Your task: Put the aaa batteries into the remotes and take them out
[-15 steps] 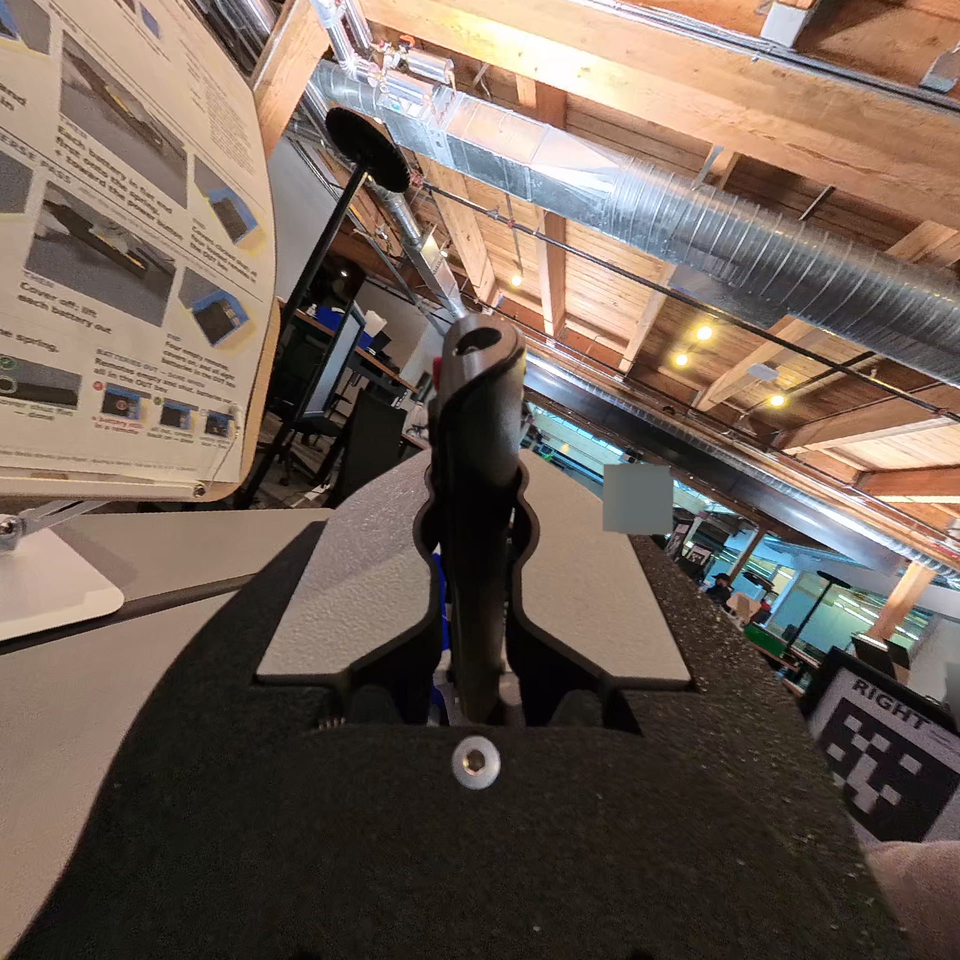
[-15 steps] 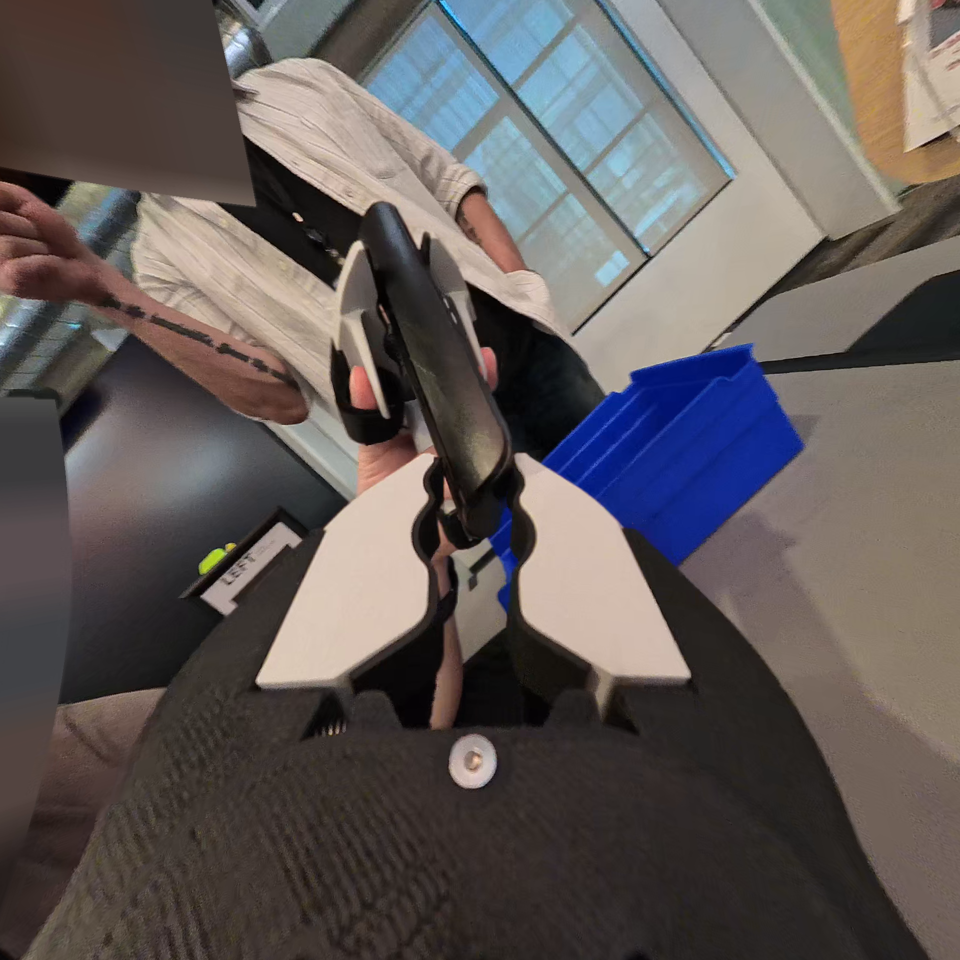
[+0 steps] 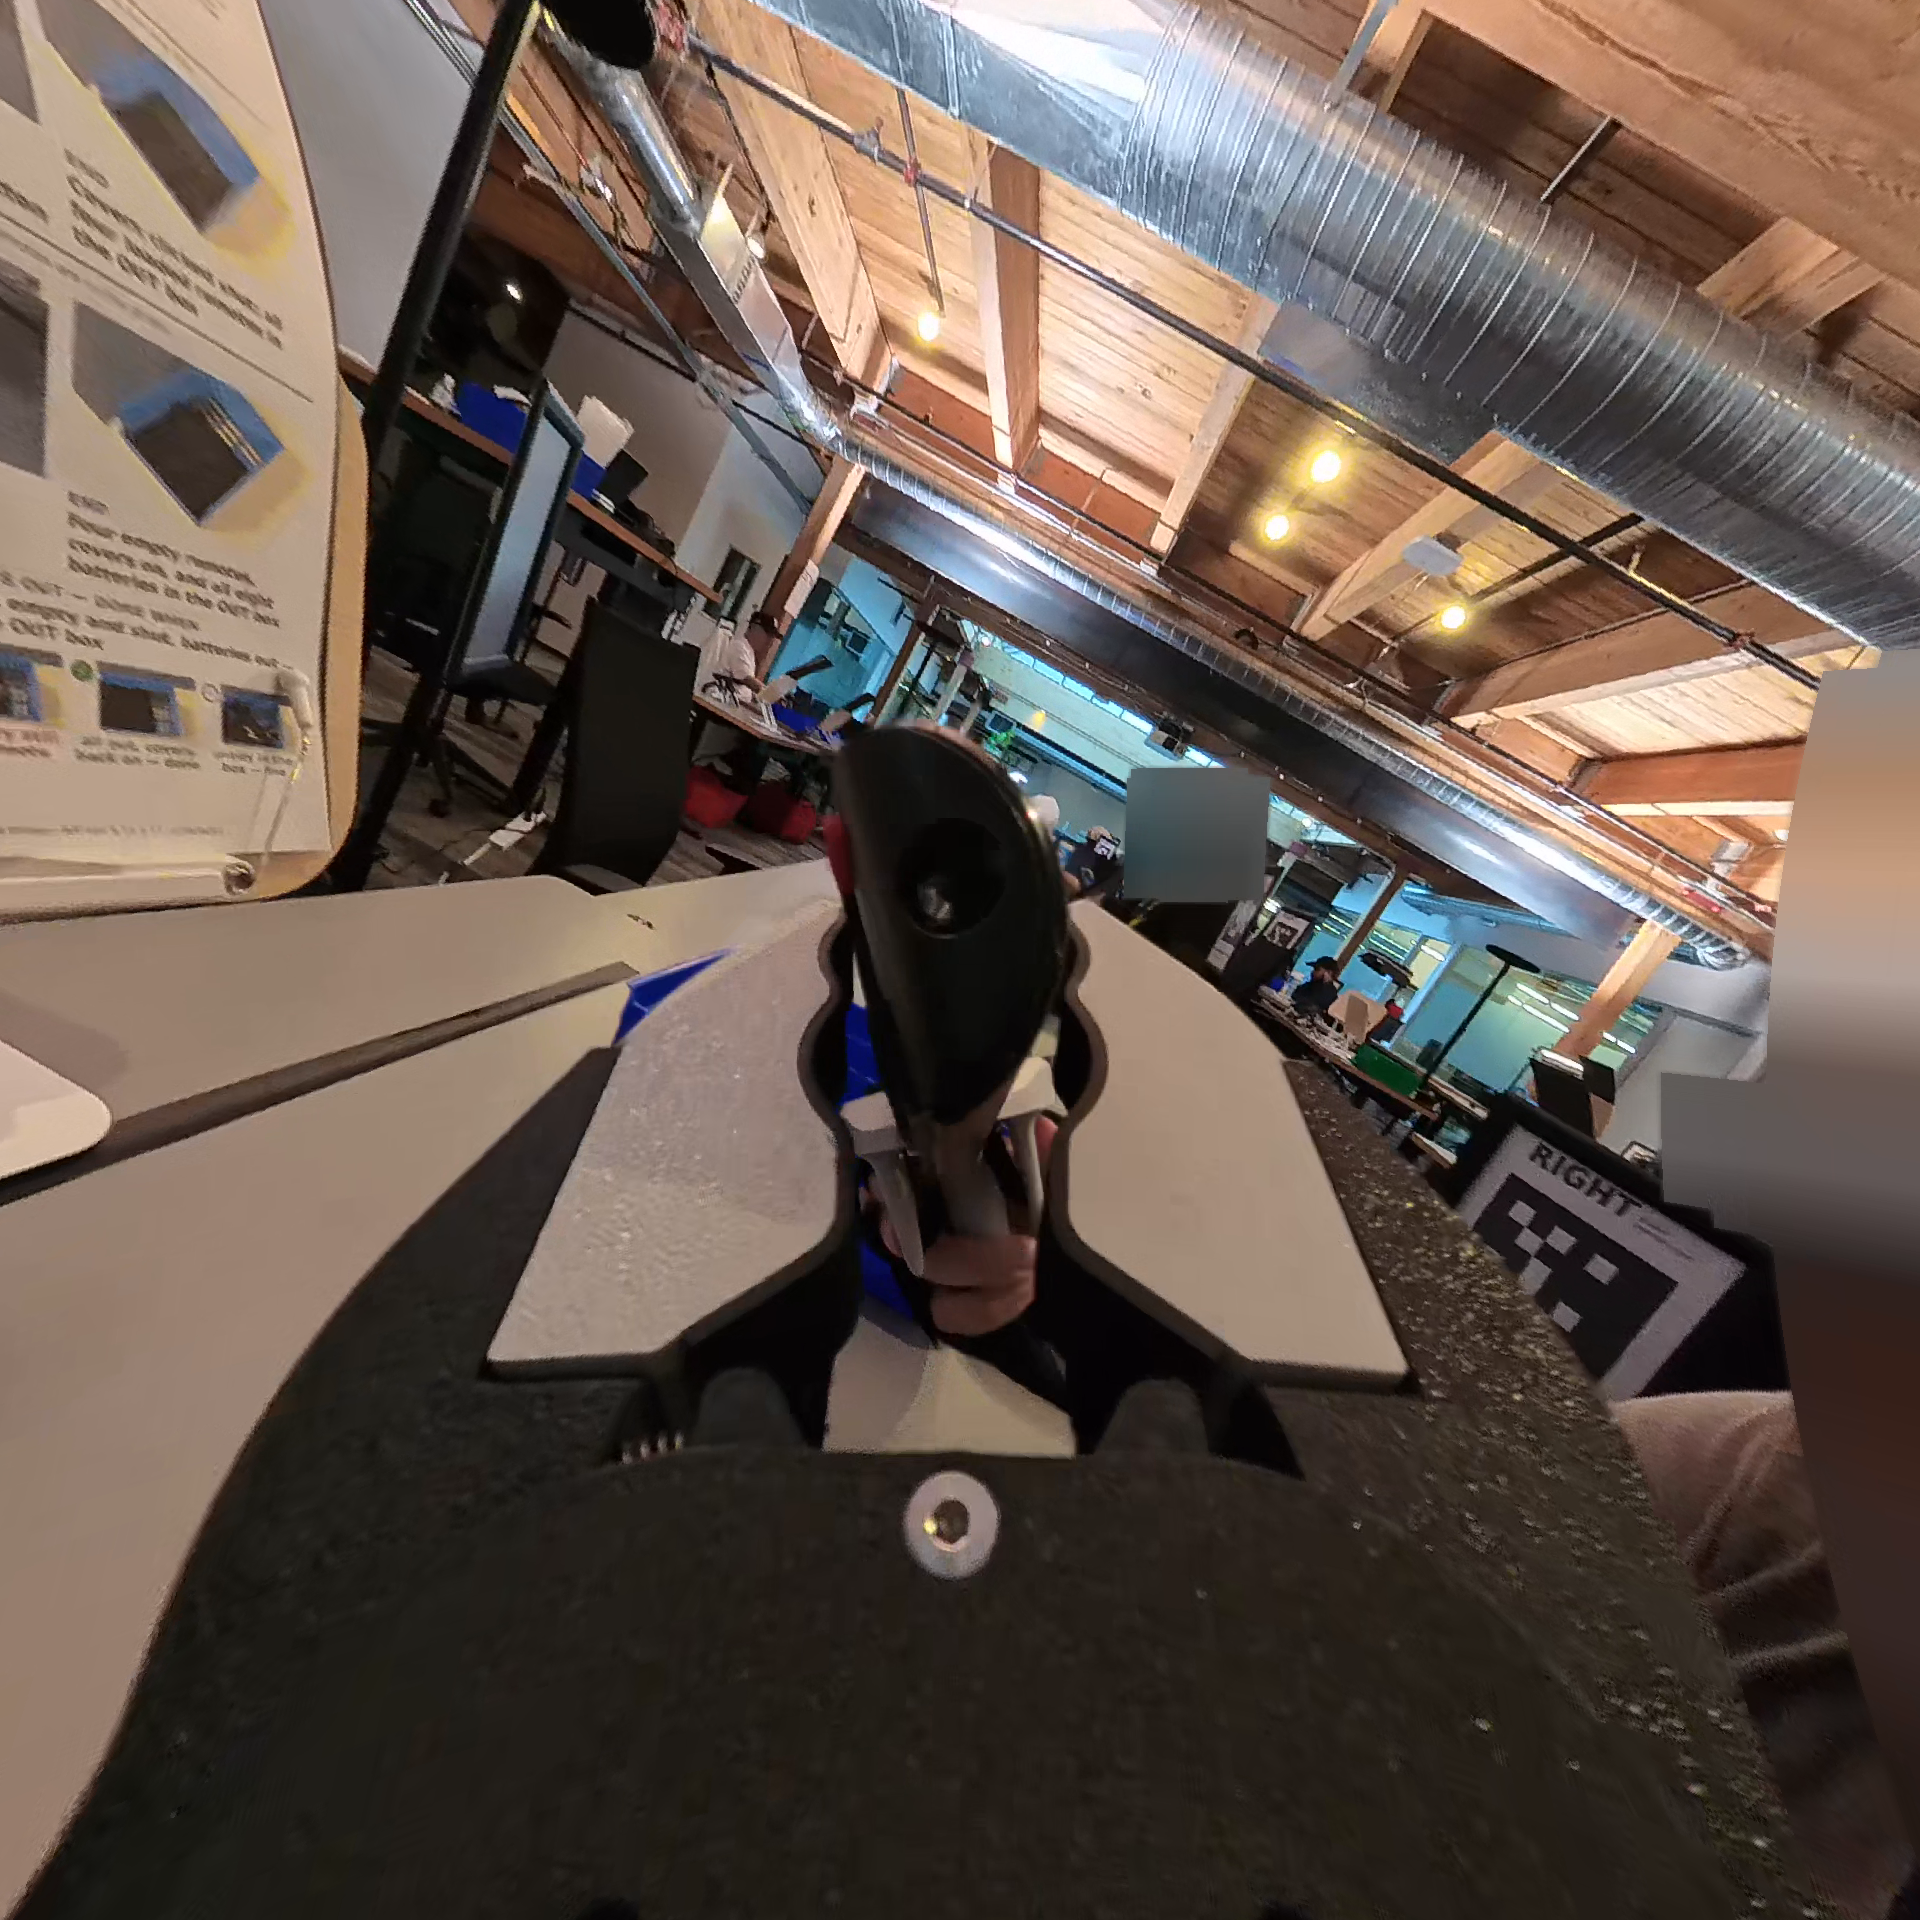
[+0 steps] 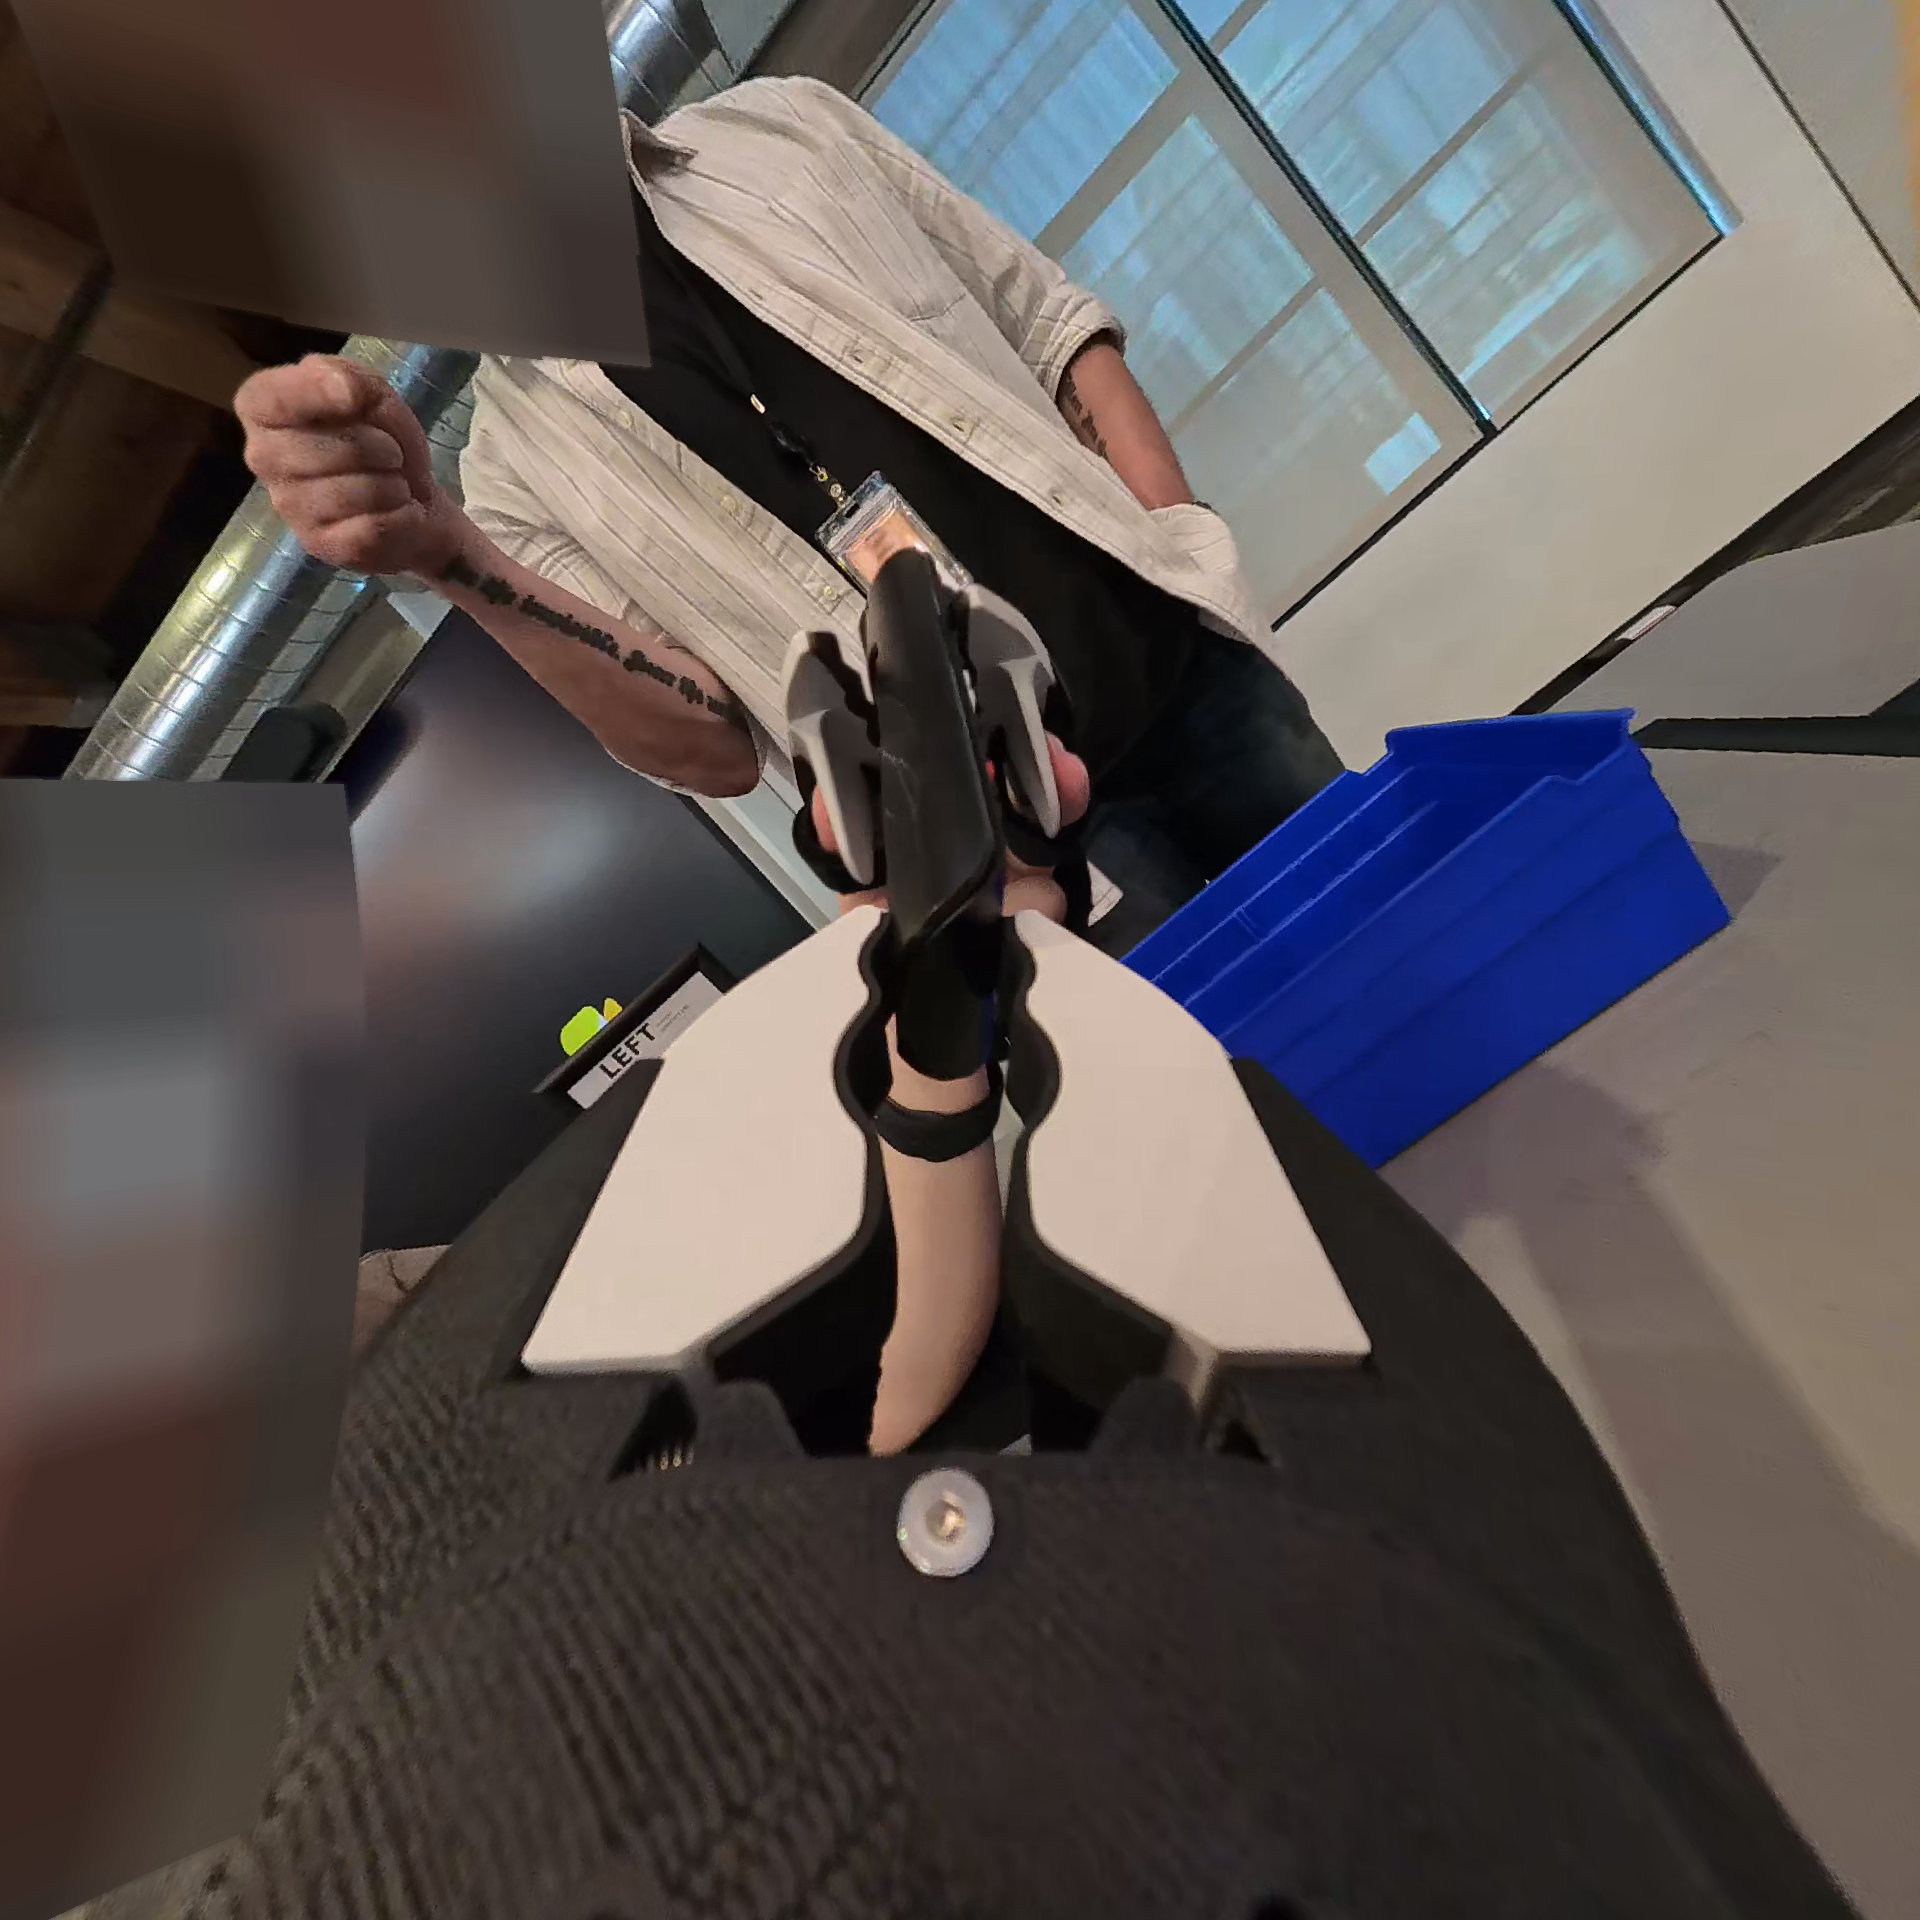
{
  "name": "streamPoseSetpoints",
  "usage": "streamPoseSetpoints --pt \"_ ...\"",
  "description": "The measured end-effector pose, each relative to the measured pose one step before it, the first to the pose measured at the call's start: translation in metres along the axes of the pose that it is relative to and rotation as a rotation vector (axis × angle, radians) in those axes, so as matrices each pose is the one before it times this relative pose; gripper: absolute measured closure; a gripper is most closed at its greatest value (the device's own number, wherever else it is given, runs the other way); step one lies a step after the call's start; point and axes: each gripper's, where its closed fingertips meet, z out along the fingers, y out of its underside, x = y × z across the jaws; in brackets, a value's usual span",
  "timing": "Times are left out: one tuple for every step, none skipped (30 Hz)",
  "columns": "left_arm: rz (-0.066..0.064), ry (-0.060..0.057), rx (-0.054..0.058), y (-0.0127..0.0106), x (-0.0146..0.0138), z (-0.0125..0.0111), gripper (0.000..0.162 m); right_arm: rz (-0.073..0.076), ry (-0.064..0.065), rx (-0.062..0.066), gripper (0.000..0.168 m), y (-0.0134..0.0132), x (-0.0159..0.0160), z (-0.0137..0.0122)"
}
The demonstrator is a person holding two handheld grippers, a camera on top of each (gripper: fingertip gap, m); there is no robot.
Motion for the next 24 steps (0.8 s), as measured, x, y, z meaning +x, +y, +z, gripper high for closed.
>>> streamPoseSetpoints --pt "-0.0063 0.0069 -0.0151 0.00289 0.00024 0.00157 0.127 0.0067 -0.0042 -0.0016 0.150 -0.00041 0.00029 -0.00085" --pt "-0.0048 0.0002 -0.0141 0.00286 -0.00042 0.00146 0.127 0.0075 -0.0043 -0.0009 0.150 -0.00065 0.00026 -0.00098" --pt "-0.0029 -0.0088 -0.0150 0.00267 -0.00165 0.00085 0.131 0.0043 -0.0012 0.0007 0.150 -0.00091 0.00062 -0.00123" --pt "0.0102 -0.0231 -0.0043 0.00114 -0.00298 0.00009 0.133 0.0003 0.0049 -0.0017 0.150 -0.00061 0.00120 -0.00090" --pt "0.0189 -0.0278 0.0002 0.00064 -0.00334 -0.00010 0.135 -0.0036 0.0095 0.0003 0.150 -0.00078 0.00143 -0.00070" --pt "0.0122 -0.0288 0.0083 -0.00010 -0.00359 -0.00014 0.137 -0.0071 0.0100 0.0127 0.149 -0.00221 0.00096 -0.00051" --pt "0.0047 -0.0214 0.0213 -0.00117 -0.00291 0.00002 0.138 -0.0049 0.0119 0.0205 0.148 -0.00287 0.00095 -0.00041" --pt "-0.0105 -0.0100 0.0293 -0.00166 -0.00193 0.00033 0.139 -0.0038 0.0192 0.0210 0.148 -0.00254 0.00186 -0.00044" --pt "-0.0154 -0.0135 0.0253 -0.00117 -0.00267 0.00002 0.139 -0.0083 0.0344 0.0204 0.148 -0.00246 0.00393 -0.00100" --pt "-0.0088 -0.0144 0.0158 -0.00015 -0.00298 0.00013 0.140 -0.0148 0.0511 0.0168 0.143 -0.00207 0.00601 -0.00115" --pt "-0.0031 -0.0156 0.0169 -0.00041 -0.00286 0.00006 0.140 -0.0230 0.0599 0.0091 0.137 -0.00135 0.00672 -0.00113" --pt "-0.0010 -0.0138 0.0146 -0.00030 -0.00232 -0.00004 0.140 -0.0288 0.0555 0.0071 0.129 -0.00109 0.00521 -0.00077" --pt "-0.0004 -0.0086 0.0052 0.00042 -0.00149 0.00034 0.140 -0.0310 0.0453 0.0115 0.126 -0.00152 0.00318 -0.00085" --pt "-0.0023 -0.0074 0.0000 0.00076 -0.00097 0.00033 0.139 -0.0287 0.0396 0.0158 0.125 -0.00186 0.00195 -0.00076" --pt "-0.0004 -0.0090 0.0107 -0.00033 -0.00096 0.00021 0.140 -0.0263 0.0332 0.0184 0.124 -0.00188 0.00104 -0.00040" --pt "0.0052 -0.0006 -0.0004 0.00077 0.00003 0.00072 0.139 -0.0276 0.0239 0.0131 0.123 -0.00081 0.00007 0.00014" --pt "0.0016 0.0007 -0.0186 0.00269 0.00009 0.00097 0.139 -0.0259 0.0163 0.0040 0.122 0.00057 -0.00046 0.00072" --pt "-0.0011 -0.0082 0.0017 0.00086 -0.00077 0.00028 0.139 -0.0197 0.0068 0.0019 0.122 0.00088 -0.00106 0.00101" --pt "-0.0001 -0.0058 0.0095 0.00017 -0.00052 0.00028 0.139 -0.0099 -0.0044 -0.0006 0.122 0.00133 -0.00185 0.00115" --pt "-0.0022 0.0037 -0.0131 0.00247 0.00038 0.00110 0.139 0.0021 -0.0094 -0.0039 0.123 0.00132 -0.00158 0.00112" --pt "-0.0063 0.0026 -0.0083 0.00184 0.00017 0.00109 0.139 0.0107 -0.0101 -0.0010 0.123 0.00059 -0.00101 0.00057" --pt "-0.0041 0.0018 0.0062 0.00034 0.00014 0.00053 0.139 0.0137 -0.0152 0.0008 0.125 0.00005 -0.00115 0.00014" --pt "-0.0064 0.0048 -0.0024 0.00109 0.00033 0.00070 0.139 0.0137 -0.0188 0.0012 0.132 -0.00029 -0.00127 -0.00044" --pt "-0.0160 0.0078 0.0017 0.00039 0.00043 0.00030 0.139 0.0146 -0.0164 0.0019 0.139 -0.00054 -0.00056 -0.00044"
